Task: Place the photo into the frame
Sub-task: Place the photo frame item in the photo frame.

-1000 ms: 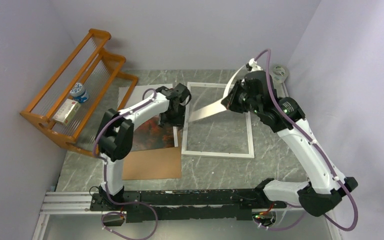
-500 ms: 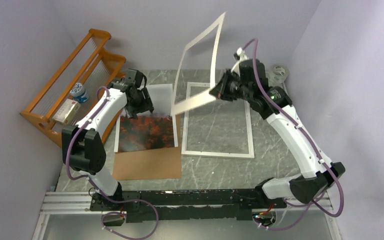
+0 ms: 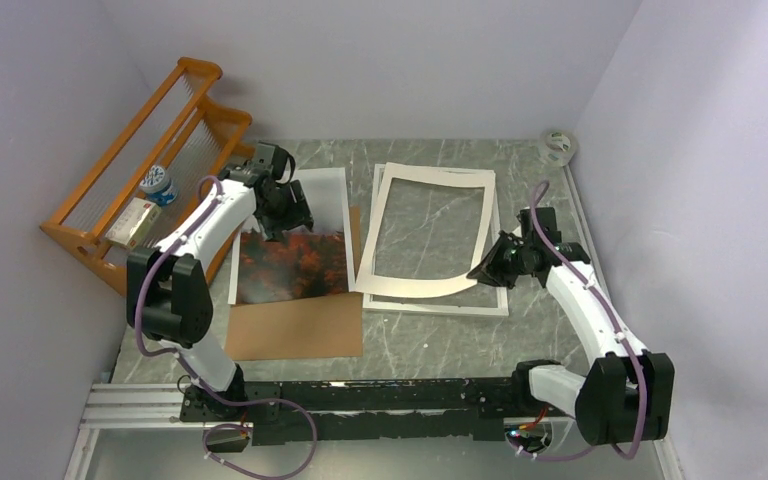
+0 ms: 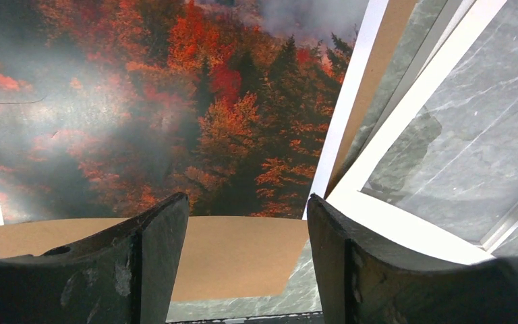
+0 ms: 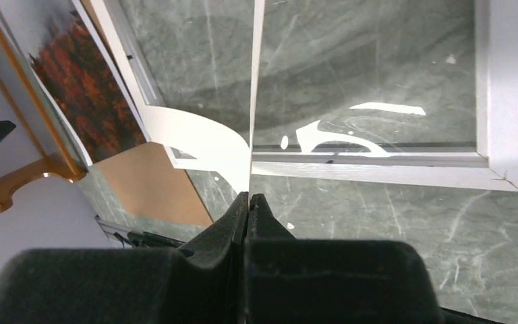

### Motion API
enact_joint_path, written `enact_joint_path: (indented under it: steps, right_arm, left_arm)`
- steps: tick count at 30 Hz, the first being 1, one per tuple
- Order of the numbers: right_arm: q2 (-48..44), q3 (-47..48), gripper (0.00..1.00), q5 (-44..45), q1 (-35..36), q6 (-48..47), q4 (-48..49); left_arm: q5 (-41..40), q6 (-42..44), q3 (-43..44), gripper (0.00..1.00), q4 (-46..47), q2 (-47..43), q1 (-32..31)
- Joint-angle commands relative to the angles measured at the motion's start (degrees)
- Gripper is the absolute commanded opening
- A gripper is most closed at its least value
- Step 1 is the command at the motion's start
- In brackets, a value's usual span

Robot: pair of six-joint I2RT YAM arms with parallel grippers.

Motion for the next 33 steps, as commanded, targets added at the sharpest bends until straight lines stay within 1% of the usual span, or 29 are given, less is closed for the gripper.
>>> enact_joint_path:
  steps: [1,4,8,11,14,20,28,33]
  right_arm:
    - [-0.22,-1.22,0.0,-1.52,-2.45,-4.93,1.17]
    - [1.75,-1.22,0.0,-0.15,-4.25,-9.51,-0.9]
    - [5.13,0.98,0.0,1.5,-4.49,-16.52,-4.81]
    - [5.99,1.58,0.0,2.25,-4.51,-17.28,-5.85]
    - [6.01,2.55,0.0,6.76,-4.47,-18.27,-8.36]
    - [7.27,6.18,0.0,12.38,-4.51,-23.06,-11.82]
    - [10.03,8.54,0.0,4.93,-4.35,-27.06,-11.0]
    - [12.07,10.56,0.0,4.52,-1.17,-28.52,-11.22]
  left_arm:
    - [3.06,0.22,-0.81,0.7,2.04,0.69,-0.18]
    - [3.39,0.52,-1.15,0.7,2.07,0.8,-0.24]
    - [3.75,1.06,-1.66,0.7,2.15,0.9,-0.16]
    - [3.91,1.29,-1.92,0.7,2.22,0.95,-0.18]
    - [4.38,1.42,-2.03,0.7,2.42,1.24,-0.2]
    - [5.31,1.99,-1.26,0.7,2.69,2.26,-0.2]
    - [6.31,2.17,-0.67,0.69,3.19,3.29,-0.29]
    - [6.61,2.04,-1.05,0.69,3.65,3.51,-0.27]
